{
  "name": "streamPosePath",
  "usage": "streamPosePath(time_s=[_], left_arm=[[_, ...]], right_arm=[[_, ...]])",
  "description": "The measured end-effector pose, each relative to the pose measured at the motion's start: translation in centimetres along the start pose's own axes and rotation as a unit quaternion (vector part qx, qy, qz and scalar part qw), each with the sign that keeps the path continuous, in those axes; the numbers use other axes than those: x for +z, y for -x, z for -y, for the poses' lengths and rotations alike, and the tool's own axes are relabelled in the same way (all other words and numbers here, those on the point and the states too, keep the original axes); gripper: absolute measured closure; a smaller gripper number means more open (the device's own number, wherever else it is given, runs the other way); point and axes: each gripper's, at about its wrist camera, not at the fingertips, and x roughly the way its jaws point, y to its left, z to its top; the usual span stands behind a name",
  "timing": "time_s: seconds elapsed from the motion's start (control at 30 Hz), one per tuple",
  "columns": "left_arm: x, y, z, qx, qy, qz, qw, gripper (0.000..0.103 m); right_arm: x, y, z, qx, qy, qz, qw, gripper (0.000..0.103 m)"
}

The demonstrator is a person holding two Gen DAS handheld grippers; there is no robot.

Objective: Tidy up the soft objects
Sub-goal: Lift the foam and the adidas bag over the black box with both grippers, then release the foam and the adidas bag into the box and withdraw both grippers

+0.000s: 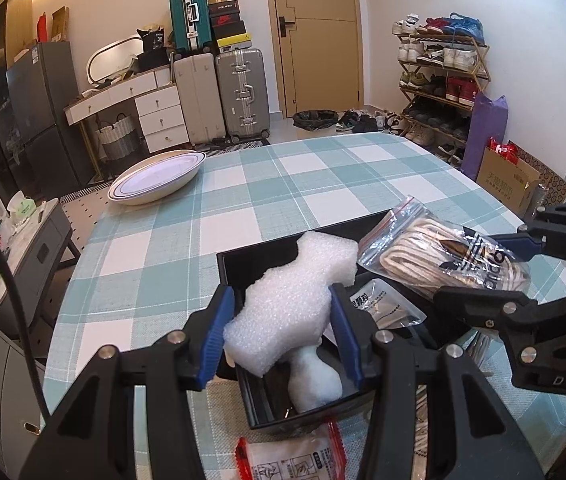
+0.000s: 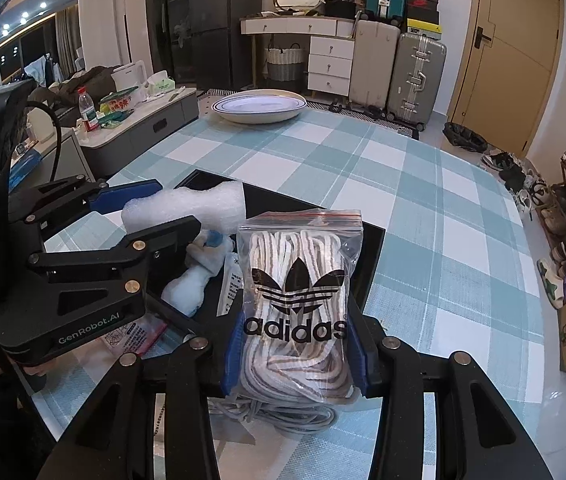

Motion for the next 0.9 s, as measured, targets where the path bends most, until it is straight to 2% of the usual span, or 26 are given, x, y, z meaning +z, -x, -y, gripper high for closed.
streamPosePath(time_s=[0.23,0.6,0.7,0.8,0.87,0.9], left_arm=[[-0.2,-0.7,0.8,-0.014,-0.009,-0.011,0.9998,0.055],[-0.7,0.3,0.2,-0.039,-0.015,-0.012,0.9991,0.053],[-0.8,1.1,0.1,-0.049,-0.017,-0.004,0.9986,0.037],[-1.0,1.8,0.1,-0.049,-0.026,0.003,0.9985,0.036],[-1.2,2.4,-0.2,-0.055,-0.023,0.005,0.9982,0.035],[-1.3,2.6,-0.3,-0.058,-0.021,0.006,0.9981,0.032]], right_arm=[[0.8,-1.0,0.2,0.004,0.014,-0.015,1.0,0.06],[1.2,-1.9,0.2,0.022,0.021,-0.002,1.0,0.06],[1.2,-2.1,0.1,0.026,0.024,0.007,0.999,0.058],[1.1,-1.4,-0.3,0.015,0.032,0.037,0.999,0.05],[0.9,-0.7,-0.2,0.008,0.029,0.053,0.998,0.039],[0.8,-0.2,-0.1,0.01,0.026,0.062,0.998,0.027]])
